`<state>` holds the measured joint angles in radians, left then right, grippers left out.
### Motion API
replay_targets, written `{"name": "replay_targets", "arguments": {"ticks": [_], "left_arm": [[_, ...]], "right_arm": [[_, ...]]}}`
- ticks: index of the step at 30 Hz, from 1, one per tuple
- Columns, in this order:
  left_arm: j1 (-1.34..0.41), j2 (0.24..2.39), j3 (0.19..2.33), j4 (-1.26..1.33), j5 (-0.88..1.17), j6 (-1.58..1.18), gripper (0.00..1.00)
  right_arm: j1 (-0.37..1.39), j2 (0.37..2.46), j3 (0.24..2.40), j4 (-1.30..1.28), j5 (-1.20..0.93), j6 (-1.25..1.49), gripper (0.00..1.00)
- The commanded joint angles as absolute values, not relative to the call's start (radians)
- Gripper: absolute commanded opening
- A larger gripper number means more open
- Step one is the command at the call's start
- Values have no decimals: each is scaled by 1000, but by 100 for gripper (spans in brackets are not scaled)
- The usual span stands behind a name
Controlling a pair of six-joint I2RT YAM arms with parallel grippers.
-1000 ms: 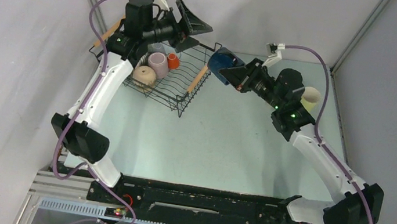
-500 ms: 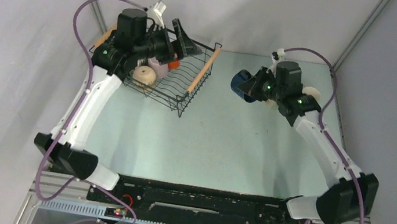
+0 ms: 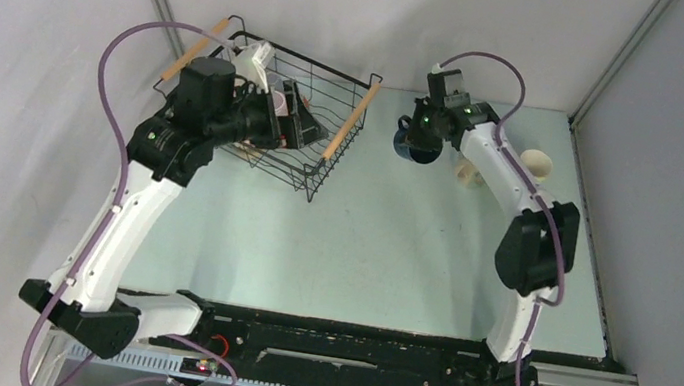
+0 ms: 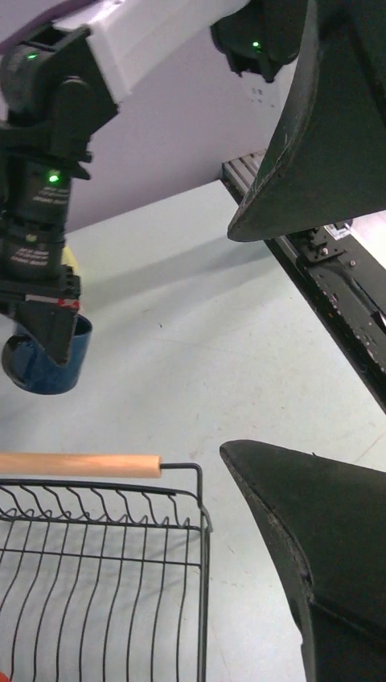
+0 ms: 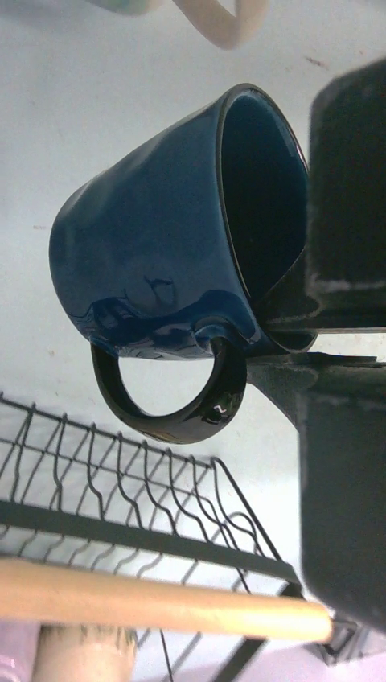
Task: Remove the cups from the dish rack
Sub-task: Place the cup at the center of the board.
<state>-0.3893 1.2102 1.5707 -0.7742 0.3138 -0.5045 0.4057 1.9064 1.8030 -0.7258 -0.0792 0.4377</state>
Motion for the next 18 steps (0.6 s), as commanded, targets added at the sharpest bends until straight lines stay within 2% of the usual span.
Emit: {"name": "replay_targets", "arguments": {"ticks": [1,18], "left_arm": [[-399,1140,1515,-787,284,-461,100],[-415,1078,1445,-821,242,-466,100]], "right_arm": [[405,1973,1940,-812,-1,379,0],[346,2143,2019,-944,49,367,0]]}}
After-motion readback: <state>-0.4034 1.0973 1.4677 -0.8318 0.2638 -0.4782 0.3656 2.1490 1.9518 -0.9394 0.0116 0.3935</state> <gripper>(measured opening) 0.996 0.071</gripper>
